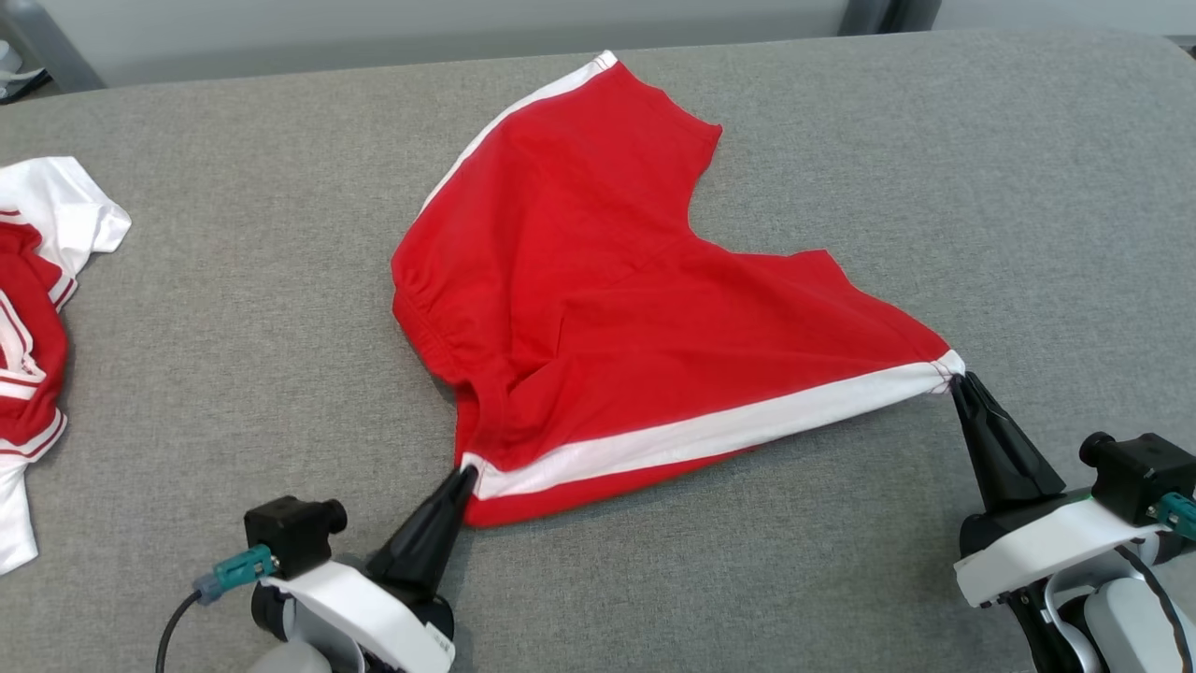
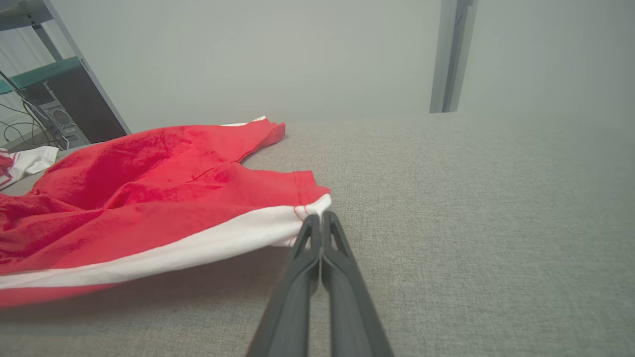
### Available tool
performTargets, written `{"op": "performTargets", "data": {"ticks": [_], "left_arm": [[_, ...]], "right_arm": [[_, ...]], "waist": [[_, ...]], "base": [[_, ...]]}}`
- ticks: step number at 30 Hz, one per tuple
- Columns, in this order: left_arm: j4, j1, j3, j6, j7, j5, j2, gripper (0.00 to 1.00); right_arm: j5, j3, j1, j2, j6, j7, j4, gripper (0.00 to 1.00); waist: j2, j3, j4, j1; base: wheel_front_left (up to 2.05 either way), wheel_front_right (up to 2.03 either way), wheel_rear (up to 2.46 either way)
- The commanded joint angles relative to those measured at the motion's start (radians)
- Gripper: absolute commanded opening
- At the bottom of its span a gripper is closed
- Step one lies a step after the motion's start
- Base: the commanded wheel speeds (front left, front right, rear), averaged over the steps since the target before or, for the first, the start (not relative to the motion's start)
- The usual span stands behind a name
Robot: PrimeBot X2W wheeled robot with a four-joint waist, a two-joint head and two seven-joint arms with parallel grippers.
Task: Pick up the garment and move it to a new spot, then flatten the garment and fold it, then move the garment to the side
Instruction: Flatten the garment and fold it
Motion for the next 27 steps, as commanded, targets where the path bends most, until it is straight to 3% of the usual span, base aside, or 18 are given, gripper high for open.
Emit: {"op": "performTargets", "data": {"ticks": [1,4,9,12,13,15,18,19,27], "left_arm": [[-0.001,-0.032,-0.006,-0.007,-0.006,-0.035,0.041,0.25],[0.018,-0.064,-0.089,-0.007,-0.006,-0.065,0.081,0.34],[0.014,-0.104,-0.186,-0.007,-0.006,-0.093,0.131,0.36],[0.016,-0.133,-0.249,-0.007,-0.006,-0.103,0.162,0.51],[0.02,-0.14,-0.261,-0.007,-0.006,-0.107,0.169,0.61],[0.026,-0.156,-0.285,-0.007,-0.006,-0.112,0.181,0.53],[0.024,-0.172,-0.306,-0.007,-0.006,-0.123,0.19,0.18],[0.021,-0.178,-0.315,-0.007,-0.006,-0.12,0.193,0.0],[-0.05,-0.208,-0.372,-0.007,-0.006,-0.093,0.218,0.0]], "right_arm": [[-0.014,0.002,0.015,-0.013,0.0,-0.006,-0.035,0.0],[-0.017,-0.003,0.017,-0.011,0.0,-0.006,-0.039,0.0],[-0.018,-0.009,0.014,-0.004,0.0,-0.006,-0.039,0.0],[-0.018,-0.01,0.013,-0.001,0.0,-0.006,-0.038,0.0],[-0.018,-0.011,0.013,0.0,0.0,-0.006,-0.037,0.0],[-0.018,-0.013,0.014,0.004,0.0,-0.006,-0.037,0.0],[-0.018,-0.016,0.014,0.008,0.0,-0.006,-0.038,0.0],[-0.018,-0.016,0.014,0.01,0.0,-0.006,-0.038,0.0],[-0.008,-0.016,0.021,0.009,0.0,-0.006,-0.04,0.0]], "waist": [[-0.0001,0.002,-0.006,0.0],[-0.0001,0.001,-0.011,0.0],[-0.0001,0.0,-0.017,0.0],[-0.0001,-0.002,-0.019,0.0],[-0.0001,-0.003,-0.019,0.0],[-0.0001,-0.005,-0.019,0.0],[-0.0001,-0.006,-0.019,0.0],[-0.0001,-0.005,-0.019,0.0],[-0.0001,-0.001,-0.009,0.0]], "base": [[0.0,0.0,0.0],[0.0,0.0,0.0],[0.0,0.0,0.0],[0.0,0.0,0.0],[0.0,0.0,0.0],[0.0,0.0,0.0],[0.0,0.0,0.0],[0.0,0.0,0.0],[0.0,0.0,0.0]]}}
